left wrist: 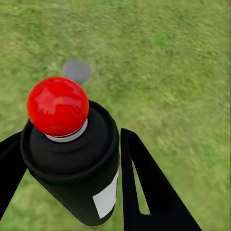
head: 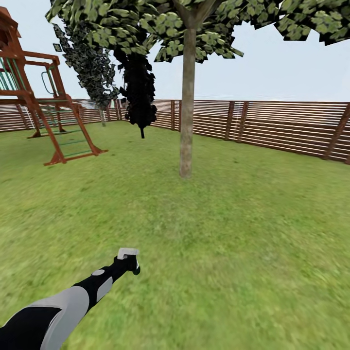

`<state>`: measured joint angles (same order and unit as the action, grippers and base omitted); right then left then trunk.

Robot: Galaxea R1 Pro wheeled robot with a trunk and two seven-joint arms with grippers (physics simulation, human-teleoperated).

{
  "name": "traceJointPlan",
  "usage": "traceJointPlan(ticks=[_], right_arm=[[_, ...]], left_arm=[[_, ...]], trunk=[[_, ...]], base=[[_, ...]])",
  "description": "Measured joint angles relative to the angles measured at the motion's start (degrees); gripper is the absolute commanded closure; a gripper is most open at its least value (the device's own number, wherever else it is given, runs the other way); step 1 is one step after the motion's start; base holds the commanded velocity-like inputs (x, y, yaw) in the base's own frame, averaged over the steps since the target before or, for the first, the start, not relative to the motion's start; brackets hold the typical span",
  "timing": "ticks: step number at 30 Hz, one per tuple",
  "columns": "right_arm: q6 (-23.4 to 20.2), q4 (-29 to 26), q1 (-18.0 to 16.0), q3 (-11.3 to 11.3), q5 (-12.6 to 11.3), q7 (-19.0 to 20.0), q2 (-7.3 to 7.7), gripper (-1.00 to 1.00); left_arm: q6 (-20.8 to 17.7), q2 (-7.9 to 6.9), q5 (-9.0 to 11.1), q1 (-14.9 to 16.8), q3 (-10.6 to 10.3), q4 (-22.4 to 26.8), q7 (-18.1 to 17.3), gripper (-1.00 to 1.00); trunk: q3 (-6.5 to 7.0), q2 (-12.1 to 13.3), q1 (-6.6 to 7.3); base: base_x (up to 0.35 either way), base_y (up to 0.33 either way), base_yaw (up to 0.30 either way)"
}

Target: In the garden, pick up the pesticide atomizer on the floor and spray pesticide onto both trees until each tree trunk is fully covered.

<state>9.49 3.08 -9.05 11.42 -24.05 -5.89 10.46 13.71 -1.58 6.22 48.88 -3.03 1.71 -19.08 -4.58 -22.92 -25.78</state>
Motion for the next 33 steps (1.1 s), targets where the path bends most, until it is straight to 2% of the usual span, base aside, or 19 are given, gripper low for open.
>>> traceJointPlan(ticks=[33], right_arm=[[0.0, 0.0, 0.0, 0.0, 0.0, 0.0, 0.00, -1.00]], left_arm=[[0.0, 0.00, 0.0, 0.0, 0.0, -0.1, 0.0, 1.00]], trunk=[[0.00, 0.0, 0.00]], base=[[0.341, -0.136, 0.000]])
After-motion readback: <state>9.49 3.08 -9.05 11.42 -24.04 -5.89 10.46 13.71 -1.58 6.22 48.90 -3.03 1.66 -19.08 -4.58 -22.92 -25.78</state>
